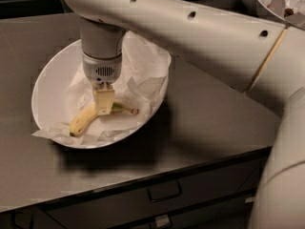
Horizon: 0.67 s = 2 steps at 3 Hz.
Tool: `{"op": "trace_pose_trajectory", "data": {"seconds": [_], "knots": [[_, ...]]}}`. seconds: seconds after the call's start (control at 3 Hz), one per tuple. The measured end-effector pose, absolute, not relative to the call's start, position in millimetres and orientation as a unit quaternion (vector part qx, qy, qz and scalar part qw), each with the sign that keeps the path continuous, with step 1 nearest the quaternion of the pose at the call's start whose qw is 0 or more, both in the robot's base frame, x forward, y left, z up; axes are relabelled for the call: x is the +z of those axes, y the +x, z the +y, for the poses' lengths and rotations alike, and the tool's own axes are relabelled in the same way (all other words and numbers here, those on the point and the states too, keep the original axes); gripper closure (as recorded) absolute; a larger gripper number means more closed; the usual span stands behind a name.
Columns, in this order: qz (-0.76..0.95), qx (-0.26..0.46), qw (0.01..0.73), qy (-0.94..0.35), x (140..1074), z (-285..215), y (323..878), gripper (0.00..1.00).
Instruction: Pick banana from white bowl
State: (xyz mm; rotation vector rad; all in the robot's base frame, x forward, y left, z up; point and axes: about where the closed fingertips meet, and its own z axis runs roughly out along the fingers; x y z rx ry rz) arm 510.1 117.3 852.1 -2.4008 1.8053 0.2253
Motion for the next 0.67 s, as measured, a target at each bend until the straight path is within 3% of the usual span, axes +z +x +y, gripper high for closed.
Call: {"op": "trace_pose_trajectory", "data": {"seconds": [0.33, 0.67], "knots": [[0.598, 0.075, 0.065, -0.795, 852.1, 117.3, 510.1, 0.94], [0.598, 0.075, 0.065, -0.795, 852.2, 117.3, 510.1, 1.00]]}}
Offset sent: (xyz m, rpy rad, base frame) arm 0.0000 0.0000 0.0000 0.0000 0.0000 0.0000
